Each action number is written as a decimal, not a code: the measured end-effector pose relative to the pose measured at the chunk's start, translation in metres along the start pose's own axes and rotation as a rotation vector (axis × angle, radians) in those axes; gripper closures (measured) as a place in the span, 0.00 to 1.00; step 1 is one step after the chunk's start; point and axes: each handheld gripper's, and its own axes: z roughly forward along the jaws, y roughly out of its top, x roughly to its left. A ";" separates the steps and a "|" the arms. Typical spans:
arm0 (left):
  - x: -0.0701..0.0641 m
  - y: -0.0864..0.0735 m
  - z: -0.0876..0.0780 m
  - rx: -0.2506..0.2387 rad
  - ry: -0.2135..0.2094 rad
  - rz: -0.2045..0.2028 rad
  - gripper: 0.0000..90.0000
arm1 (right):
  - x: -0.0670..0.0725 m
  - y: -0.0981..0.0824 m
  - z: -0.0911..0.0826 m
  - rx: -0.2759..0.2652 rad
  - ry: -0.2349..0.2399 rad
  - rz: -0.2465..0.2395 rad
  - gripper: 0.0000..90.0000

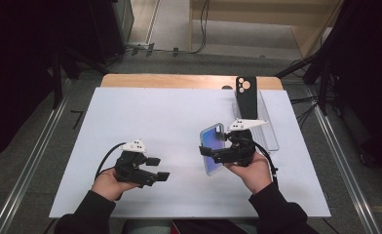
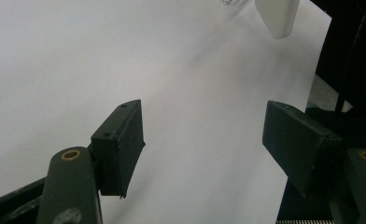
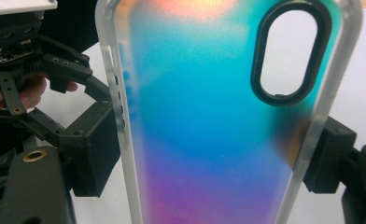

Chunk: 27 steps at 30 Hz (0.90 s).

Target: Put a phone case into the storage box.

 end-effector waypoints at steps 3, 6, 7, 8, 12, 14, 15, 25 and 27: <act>0.001 -0.002 0.001 0.010 0.011 0.002 0.33 | -0.003 0.002 -0.003 0.002 0.005 0.023 0.20; 0.001 -0.003 0.000 0.010 0.018 -0.007 0.33 | -0.006 0.005 -0.006 0.003 0.000 0.026 0.20; 0.001 -0.003 -0.001 0.008 0.019 -0.008 0.33 | -0.007 0.006 -0.008 0.000 0.000 0.024 0.20; 0.001 -0.003 -0.001 0.005 0.022 -0.010 0.33 | -0.008 0.006 -0.010 -0.005 -0.001 0.024 0.20; 0.001 -0.005 -0.003 -0.003 0.041 -0.019 0.33 | -0.011 0.011 -0.017 -0.012 -0.017 0.031 0.20; 0.001 -0.006 -0.003 -0.001 0.047 -0.030 0.33 | -0.013 0.012 -0.020 -0.022 -0.026 0.040 0.20; 0.001 -0.006 -0.004 -0.002 0.040 -0.039 0.33 | -0.014 0.013 -0.022 -0.030 -0.030 0.049 0.20; 0.004 -0.010 -0.009 -0.016 0.078 -0.058 0.33 | -0.028 0.021 -0.038 -0.066 -0.092 0.082 0.20; 0.004 -0.011 -0.010 -0.019 0.088 -0.070 0.33 | -0.031 0.023 -0.042 -0.070 -0.112 0.089 0.20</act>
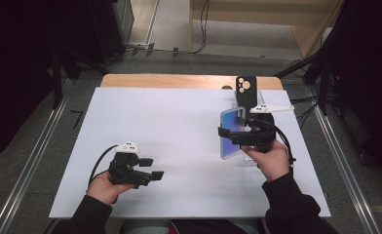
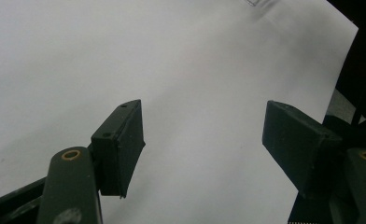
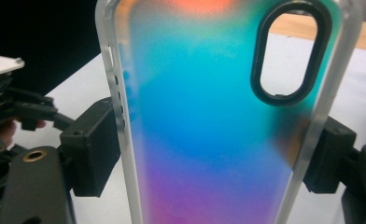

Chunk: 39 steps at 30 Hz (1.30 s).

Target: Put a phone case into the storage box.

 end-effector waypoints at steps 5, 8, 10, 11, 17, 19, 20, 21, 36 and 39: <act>0.000 -0.002 -0.002 -0.002 -0.002 -0.004 0.33 | -0.011 0.004 -0.010 -0.023 -0.041 0.018 0.20; 0.001 -0.003 -0.003 -0.001 0.000 -0.010 0.33 | -0.018 0.007 -0.017 -0.039 -0.067 0.030 0.20; 0.001 -0.004 -0.004 -0.002 0.003 -0.009 0.33 | -0.023 0.008 -0.022 -0.048 -0.086 0.034 0.20; 0.001 -0.005 -0.004 -0.002 0.003 -0.013 0.33 | -0.025 0.009 -0.024 -0.057 -0.094 0.041 0.20; 0.001 -0.007 -0.006 -0.002 0.014 -0.020 0.33 | -0.042 0.011 -0.031 -0.066 -0.153 0.072 0.20; 0.001 -0.008 -0.007 -0.005 0.017 -0.020 0.33 | -0.046 0.011 -0.032 -0.069 -0.172 0.071 0.20; 0.001 -0.009 -0.007 -0.005 0.015 -0.023 0.33 | -0.048 0.011 -0.032 -0.074 -0.179 0.073 0.20; 0.001 -0.009 -0.007 -0.007 0.018 -0.027 0.33 | -0.050 0.012 -0.033 -0.075 -0.187 0.075 0.20; 0.002 -0.009 -0.008 -0.021 0.032 -0.032 0.33 | -0.081 0.020 -0.019 -0.094 -0.316 0.088 0.20; 0.002 -0.009 -0.009 -0.025 0.039 -0.027 0.33 | -0.089 0.027 -0.017 -0.113 -0.327 0.095 0.20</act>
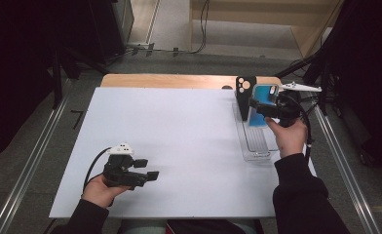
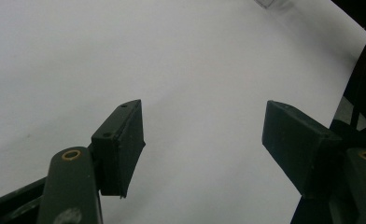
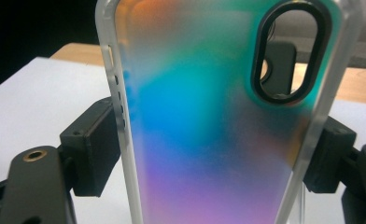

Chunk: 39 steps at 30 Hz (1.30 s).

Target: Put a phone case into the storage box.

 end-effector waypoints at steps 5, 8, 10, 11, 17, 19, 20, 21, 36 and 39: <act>0.002 0.000 0.000 -0.002 -0.004 -0.007 0.33 | -0.010 0.004 0.015 -0.015 -0.011 0.017 0.20; 0.002 -0.001 0.001 -0.002 -0.004 -0.010 0.33 | -0.017 0.005 0.027 -0.011 -0.001 0.066 0.20; 0.003 -0.001 0.001 -0.004 -0.007 -0.012 0.33 | -0.021 0.007 0.035 -0.007 -0.004 0.082 0.20; 0.003 -0.001 0.001 -0.005 -0.008 -0.014 0.33 | -0.023 0.008 0.038 -0.011 -0.013 0.080 0.20; 0.002 -0.001 0.001 -0.006 -0.005 -0.011 0.33 | -0.031 0.007 0.056 0.001 -0.045 0.077 0.20; 0.002 0.000 0.001 -0.007 -0.003 -0.010 0.33 | -0.032 0.005 0.061 0.019 -0.060 0.070 0.20; 0.002 0.000 0.001 -0.008 -0.003 -0.010 0.33 | -0.032 0.003 0.063 0.028 -0.063 0.066 0.20; 0.002 0.000 0.001 -0.008 -0.004 -0.010 0.33 | -0.032 0.001 0.066 0.031 -0.069 0.065 0.20; 0.001 0.000 0.002 -0.006 -0.001 -0.003 0.33 | -0.032 -0.012 0.098 0.076 -0.128 0.042 0.20; 0.001 0.000 0.003 -0.002 -0.002 0.000 0.33 | -0.032 -0.014 0.104 0.085 -0.129 0.043 0.19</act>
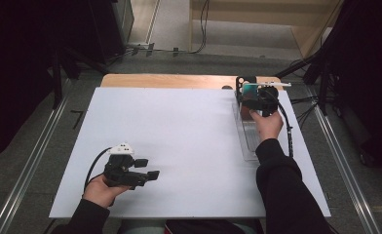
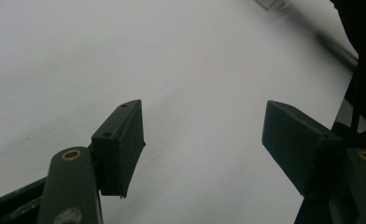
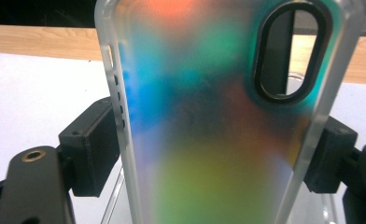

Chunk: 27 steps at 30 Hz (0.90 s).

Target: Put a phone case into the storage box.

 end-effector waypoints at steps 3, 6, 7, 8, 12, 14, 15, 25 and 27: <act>-0.001 0.000 0.001 -0.001 -0.001 -0.003 0.33 | 0.001 -0.002 0.005 -0.001 -0.005 -0.016 0.19; -0.001 0.000 0.003 0.008 -0.001 0.004 0.33 | 0.001 -0.002 0.009 0.002 -0.015 -0.015 0.19; -0.001 0.000 0.003 0.010 -0.003 0.004 0.33 | 0.002 -0.002 0.010 -0.001 -0.023 -0.013 0.19; -0.001 0.001 0.003 0.010 -0.003 0.007 0.33 | 0.002 -0.002 0.011 0.000 -0.024 -0.018 0.19; -0.001 0.001 0.002 -0.002 0.008 0.001 0.33 | 0.001 0.001 0.016 0.006 -0.030 -0.013 0.19; -0.001 0.001 0.001 -0.012 0.008 0.000 0.33 | 0.000 0.003 0.017 -0.002 -0.033 -0.006 0.19; -0.001 0.001 0.000 -0.014 0.013 -0.002 0.33 | 0.000 0.004 0.018 -0.003 -0.032 -0.006 0.19; -0.001 0.001 0.001 -0.008 0.007 0.005 0.33 | 0.003 0.012 0.022 0.003 -0.051 -0.027 0.19; -0.001 0.001 0.001 -0.008 0.008 0.006 0.33 | 0.004 0.011 0.022 0.012 -0.066 -0.044 0.18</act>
